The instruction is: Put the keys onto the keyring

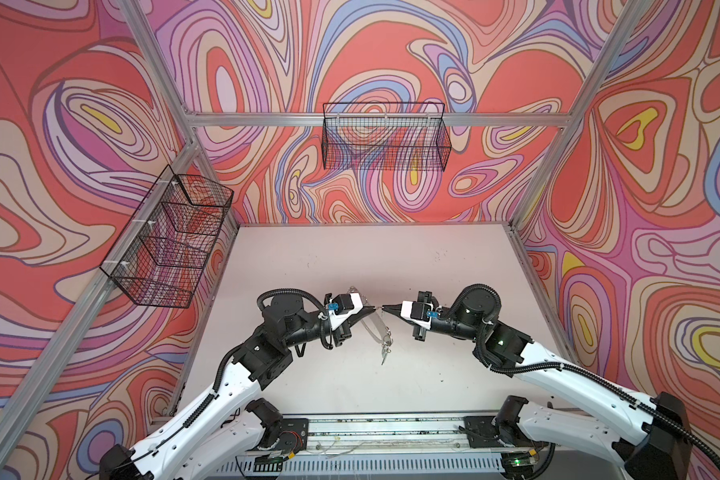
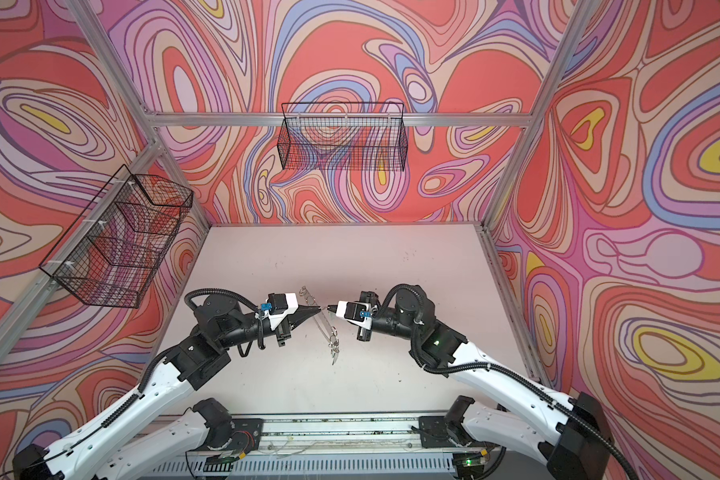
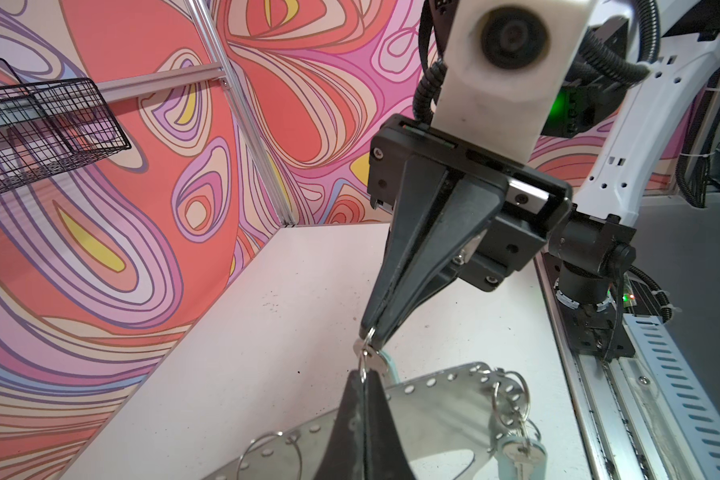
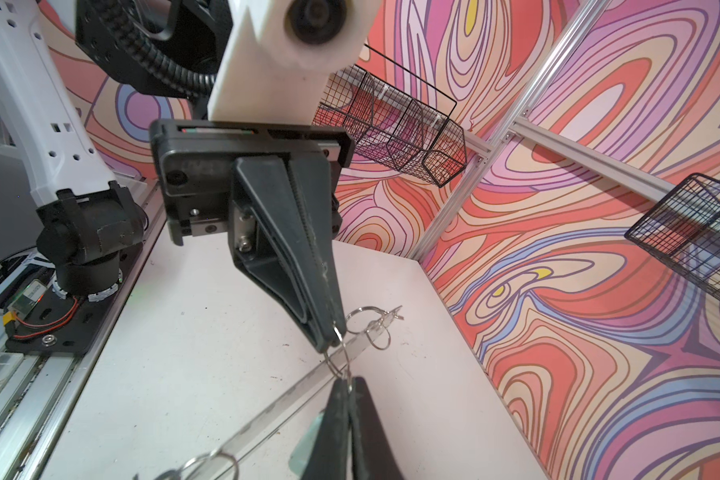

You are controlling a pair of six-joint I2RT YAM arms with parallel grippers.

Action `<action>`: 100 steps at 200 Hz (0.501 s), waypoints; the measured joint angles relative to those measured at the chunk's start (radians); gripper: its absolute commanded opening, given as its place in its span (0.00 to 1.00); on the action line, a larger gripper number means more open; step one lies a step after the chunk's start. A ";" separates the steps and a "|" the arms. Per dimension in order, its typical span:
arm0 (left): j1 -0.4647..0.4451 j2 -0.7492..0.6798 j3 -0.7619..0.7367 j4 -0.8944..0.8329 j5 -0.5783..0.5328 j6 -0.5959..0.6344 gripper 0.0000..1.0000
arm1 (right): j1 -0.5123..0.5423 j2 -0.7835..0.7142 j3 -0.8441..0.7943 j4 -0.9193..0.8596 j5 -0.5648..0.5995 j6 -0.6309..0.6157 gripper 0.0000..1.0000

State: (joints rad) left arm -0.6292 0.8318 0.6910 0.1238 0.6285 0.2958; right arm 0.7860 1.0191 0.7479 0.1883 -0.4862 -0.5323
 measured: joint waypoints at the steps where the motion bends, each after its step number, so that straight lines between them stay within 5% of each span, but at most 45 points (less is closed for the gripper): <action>1: 0.000 0.000 0.000 0.000 0.000 0.000 0.00 | 0.000 0.000 0.000 0.000 0.000 0.000 0.00; 100: 0.000 0.000 0.000 0.000 0.000 0.000 0.00 | 0.009 -0.002 0.000 0.001 0.036 0.001 0.00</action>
State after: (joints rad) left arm -0.6292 0.8318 0.6910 0.1238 0.6281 0.2958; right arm 0.7952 1.0172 0.7479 0.1890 -0.4500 -0.5312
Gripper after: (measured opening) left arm 0.048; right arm 0.047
